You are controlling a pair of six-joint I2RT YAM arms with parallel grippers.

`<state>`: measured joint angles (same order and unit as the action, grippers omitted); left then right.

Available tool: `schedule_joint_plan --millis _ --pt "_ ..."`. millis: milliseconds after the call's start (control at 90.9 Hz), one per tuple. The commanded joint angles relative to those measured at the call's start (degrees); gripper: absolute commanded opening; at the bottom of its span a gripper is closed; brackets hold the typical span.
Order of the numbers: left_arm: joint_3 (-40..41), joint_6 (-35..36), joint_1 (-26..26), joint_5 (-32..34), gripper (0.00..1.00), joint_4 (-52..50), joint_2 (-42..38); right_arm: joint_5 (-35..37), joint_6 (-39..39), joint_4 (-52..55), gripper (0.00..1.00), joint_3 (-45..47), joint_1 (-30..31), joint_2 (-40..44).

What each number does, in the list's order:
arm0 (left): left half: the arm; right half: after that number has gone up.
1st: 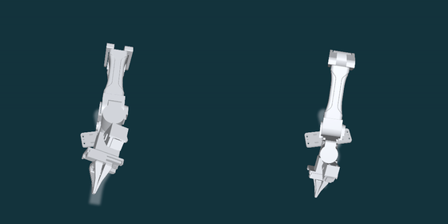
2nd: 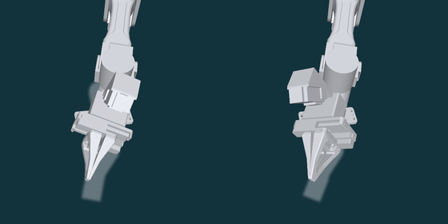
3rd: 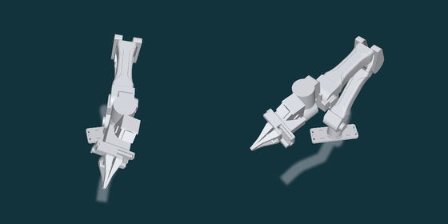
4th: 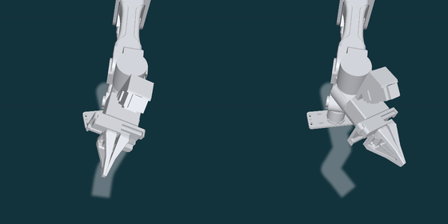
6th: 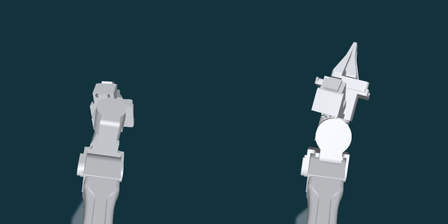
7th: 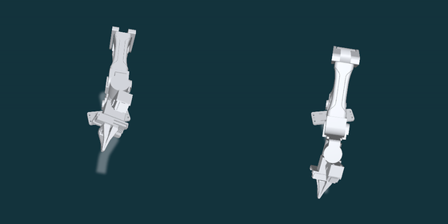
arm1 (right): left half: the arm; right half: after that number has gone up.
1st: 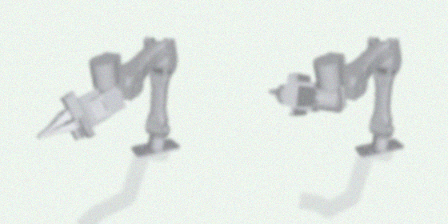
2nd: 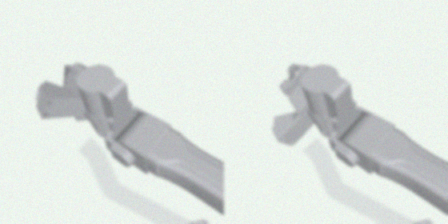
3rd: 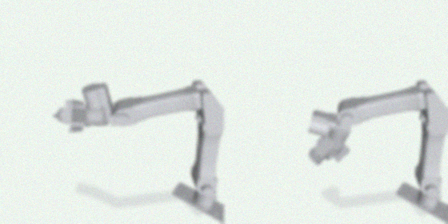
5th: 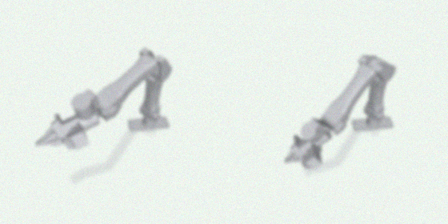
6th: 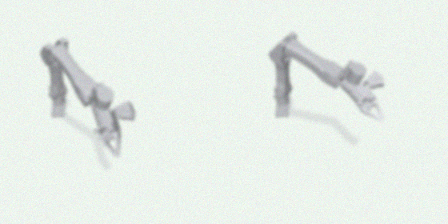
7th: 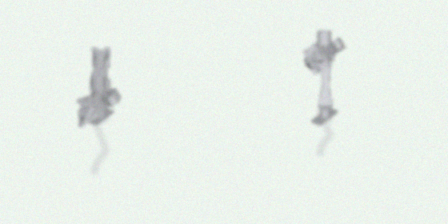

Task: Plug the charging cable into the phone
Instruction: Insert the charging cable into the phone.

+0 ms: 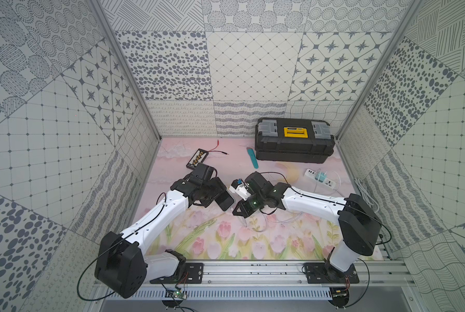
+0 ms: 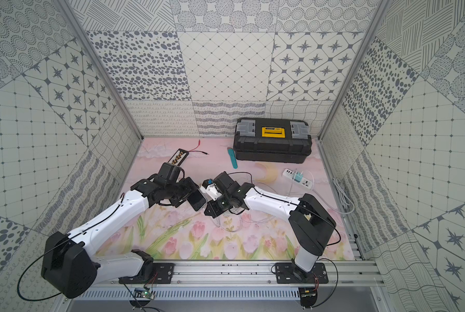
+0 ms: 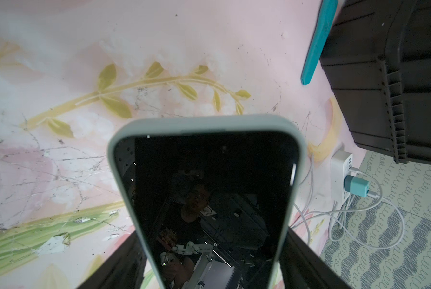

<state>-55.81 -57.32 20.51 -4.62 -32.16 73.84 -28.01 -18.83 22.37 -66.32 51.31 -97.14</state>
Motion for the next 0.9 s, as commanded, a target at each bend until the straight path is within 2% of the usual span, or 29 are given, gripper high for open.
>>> schedule_joint_plan --millis 0,891 --pt "0.71 0.33 0.94 -7.11 0.0 -1.33 0.25 1.4 1.4 -6.05 0.0 -2.91 -0.83 -0.9" --pt "3.75 -2.68 1.29 -11.01 0.0 2.48 -0.91 0.13 1.08 -7.99 0.0 -3.81 -1.42 -3.49"
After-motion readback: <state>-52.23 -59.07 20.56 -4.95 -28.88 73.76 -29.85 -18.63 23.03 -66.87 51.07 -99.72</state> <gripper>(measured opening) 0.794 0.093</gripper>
